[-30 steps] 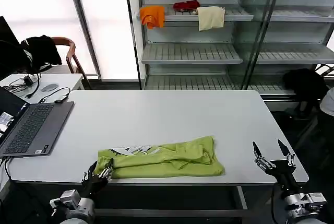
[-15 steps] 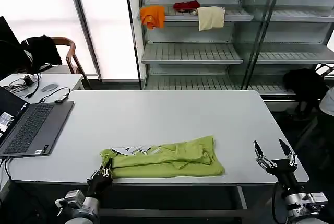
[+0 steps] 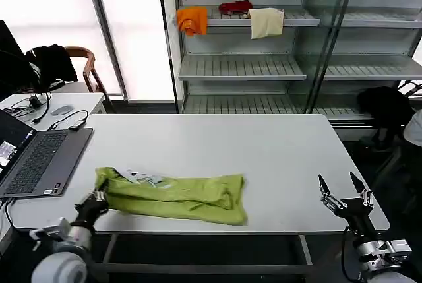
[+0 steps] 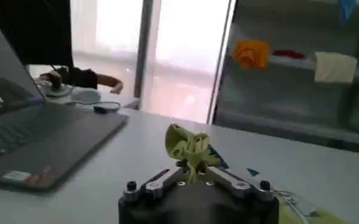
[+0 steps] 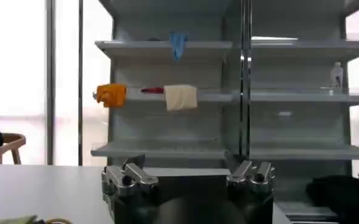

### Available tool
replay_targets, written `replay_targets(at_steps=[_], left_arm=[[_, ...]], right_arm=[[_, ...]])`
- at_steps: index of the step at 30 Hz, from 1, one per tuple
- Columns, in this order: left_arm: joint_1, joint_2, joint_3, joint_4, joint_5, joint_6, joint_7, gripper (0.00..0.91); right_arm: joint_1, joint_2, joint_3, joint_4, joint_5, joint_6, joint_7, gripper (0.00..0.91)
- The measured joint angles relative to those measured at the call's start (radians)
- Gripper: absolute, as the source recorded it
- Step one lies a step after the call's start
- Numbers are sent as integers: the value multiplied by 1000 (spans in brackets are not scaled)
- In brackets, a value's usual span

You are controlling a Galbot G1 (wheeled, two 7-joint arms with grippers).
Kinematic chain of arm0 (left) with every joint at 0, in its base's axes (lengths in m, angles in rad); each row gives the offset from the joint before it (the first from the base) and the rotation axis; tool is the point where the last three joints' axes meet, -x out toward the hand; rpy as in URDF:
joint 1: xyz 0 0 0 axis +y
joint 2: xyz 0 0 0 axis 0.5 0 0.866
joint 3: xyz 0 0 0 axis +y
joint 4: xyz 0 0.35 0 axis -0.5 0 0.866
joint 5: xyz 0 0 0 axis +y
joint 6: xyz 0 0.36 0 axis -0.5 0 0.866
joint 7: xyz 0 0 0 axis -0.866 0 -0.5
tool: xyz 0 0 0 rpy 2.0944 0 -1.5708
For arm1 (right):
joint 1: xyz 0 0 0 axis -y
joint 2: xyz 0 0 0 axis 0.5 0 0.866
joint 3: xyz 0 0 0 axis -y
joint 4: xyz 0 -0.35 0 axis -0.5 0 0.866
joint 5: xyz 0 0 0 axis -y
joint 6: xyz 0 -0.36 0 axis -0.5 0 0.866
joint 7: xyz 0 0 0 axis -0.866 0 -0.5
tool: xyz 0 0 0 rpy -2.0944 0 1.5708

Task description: Fold and organize the clothes.

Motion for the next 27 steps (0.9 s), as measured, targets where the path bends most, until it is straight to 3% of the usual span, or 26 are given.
replay_targets(at_steps=[6,12,27], left_arm=[[-19,94,-118,21,-60,26,4,0],[-27,116,-135,-38,-59,40,30,10],[-79,59,179,-78,195,2,140,10]], right_arm=[[10,2,-8,-2,-4,-4,2,907],[4,6,-5,1,-7,-5,4,907],[-1,13,-2,10,-11,-5,2,907]])
